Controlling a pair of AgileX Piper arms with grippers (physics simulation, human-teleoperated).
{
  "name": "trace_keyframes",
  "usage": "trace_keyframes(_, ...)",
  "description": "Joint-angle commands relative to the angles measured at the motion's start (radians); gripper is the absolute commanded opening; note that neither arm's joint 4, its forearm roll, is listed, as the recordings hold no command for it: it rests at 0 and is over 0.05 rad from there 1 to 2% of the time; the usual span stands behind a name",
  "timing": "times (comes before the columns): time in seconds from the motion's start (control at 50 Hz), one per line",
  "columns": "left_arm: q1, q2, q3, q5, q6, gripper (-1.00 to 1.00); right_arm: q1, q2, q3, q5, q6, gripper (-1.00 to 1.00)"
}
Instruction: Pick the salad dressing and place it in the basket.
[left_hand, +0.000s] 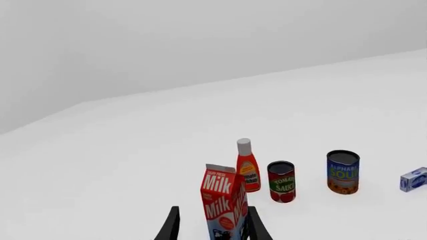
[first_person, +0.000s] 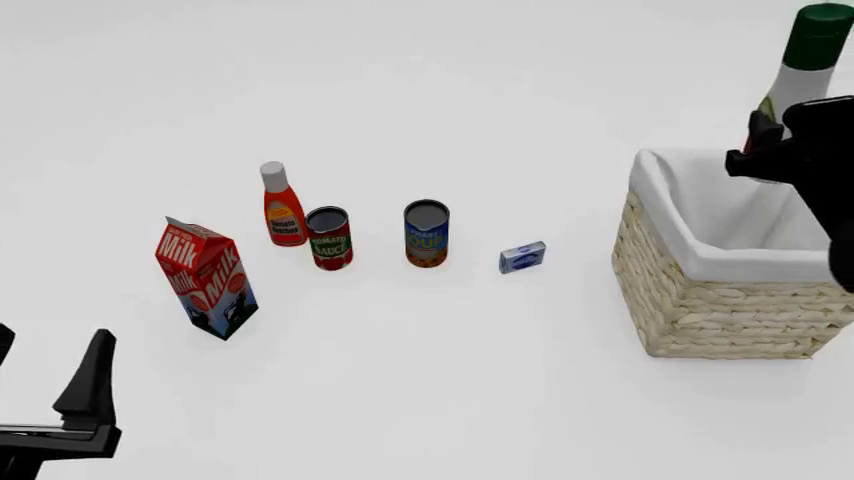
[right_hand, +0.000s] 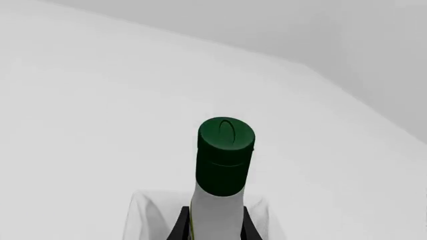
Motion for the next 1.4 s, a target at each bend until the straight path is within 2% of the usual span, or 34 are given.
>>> trace_keyframes(0.02,-0.003,0.004,0.0,-0.002,0.002,1.0,-0.013,0.026,0.01,-0.011,0.003,-1.0)
trace_keyframes(0.46,-0.007,0.0,0.0,0.008,0.004,1.0,-0.028,0.105,-0.014,-0.015,0.023,-1.0)
trace_keyframes(0.7,-0.008,0.003,0.0,0.008,0.011,1.0,-0.039,0.172,-0.022,-0.045,0.022,-1.0)
trace_keyframes(1.4,-0.005,0.006,0.0,0.011,0.015,1.0,-0.054,0.282,-0.08,-0.049,0.026,-1.0)
